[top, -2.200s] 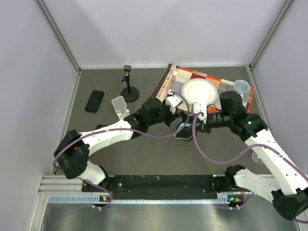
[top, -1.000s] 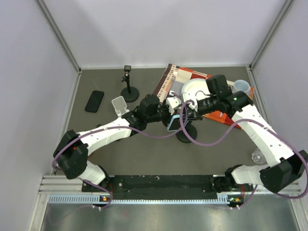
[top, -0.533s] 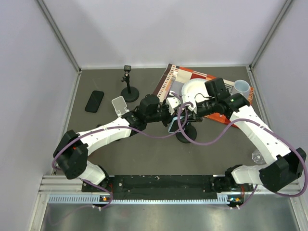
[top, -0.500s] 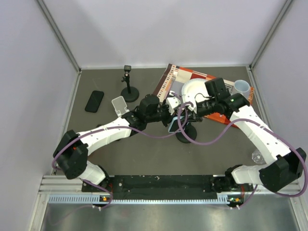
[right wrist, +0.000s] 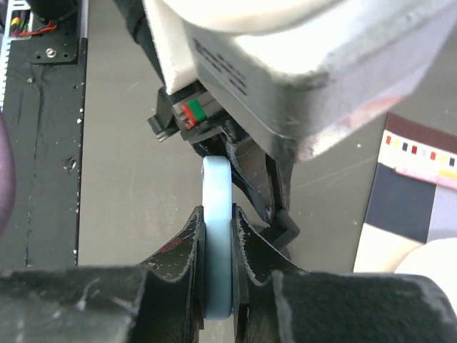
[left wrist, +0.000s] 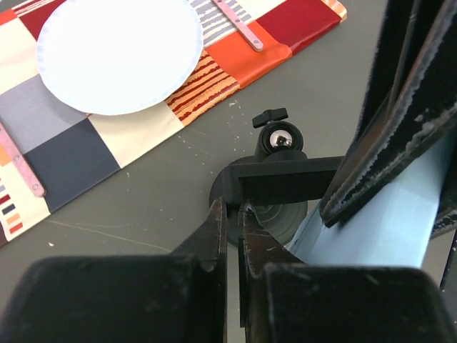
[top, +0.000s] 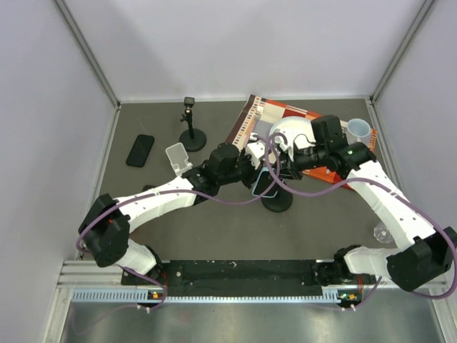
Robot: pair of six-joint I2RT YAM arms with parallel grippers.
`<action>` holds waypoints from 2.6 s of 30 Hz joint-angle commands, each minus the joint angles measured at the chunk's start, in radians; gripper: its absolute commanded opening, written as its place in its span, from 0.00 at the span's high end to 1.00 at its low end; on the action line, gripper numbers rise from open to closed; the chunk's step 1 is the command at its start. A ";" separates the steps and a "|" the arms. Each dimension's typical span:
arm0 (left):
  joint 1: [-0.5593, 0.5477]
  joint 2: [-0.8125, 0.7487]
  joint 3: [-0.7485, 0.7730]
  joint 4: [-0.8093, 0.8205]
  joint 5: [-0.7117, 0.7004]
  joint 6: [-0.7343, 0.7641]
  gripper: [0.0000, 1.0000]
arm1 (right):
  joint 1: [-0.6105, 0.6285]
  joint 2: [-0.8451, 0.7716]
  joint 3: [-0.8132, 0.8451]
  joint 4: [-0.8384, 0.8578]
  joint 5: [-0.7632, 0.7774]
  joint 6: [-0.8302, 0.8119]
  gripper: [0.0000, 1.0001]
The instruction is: Place the phone on the phone stand
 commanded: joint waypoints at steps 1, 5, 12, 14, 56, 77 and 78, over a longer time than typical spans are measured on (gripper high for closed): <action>0.018 -0.066 0.020 0.007 -0.251 -0.055 1.00 | -0.004 -0.060 0.008 -0.017 0.264 0.287 1.00; -0.005 -0.098 0.006 0.025 -0.369 -0.136 1.00 | 0.080 -0.056 0.024 -0.063 0.488 0.428 1.00; -0.048 -0.130 -0.026 0.051 -0.630 -0.218 1.00 | 0.177 -0.198 -0.140 0.021 0.929 0.554 1.00; -0.059 -0.127 -0.031 0.051 -0.722 -0.224 1.00 | 0.179 -0.232 -0.156 0.016 0.999 0.565 1.00; -0.289 -0.276 0.045 -0.331 -0.730 -0.480 1.00 | 0.363 0.020 -0.016 0.014 1.376 0.778 1.00; 0.119 -0.157 0.007 -0.001 0.222 -0.465 0.35 | 0.159 -0.106 0.021 -0.016 0.918 0.801 0.63; 0.119 -0.137 0.021 0.001 0.256 -0.453 0.34 | 0.156 -0.111 0.019 -0.018 0.912 0.791 0.63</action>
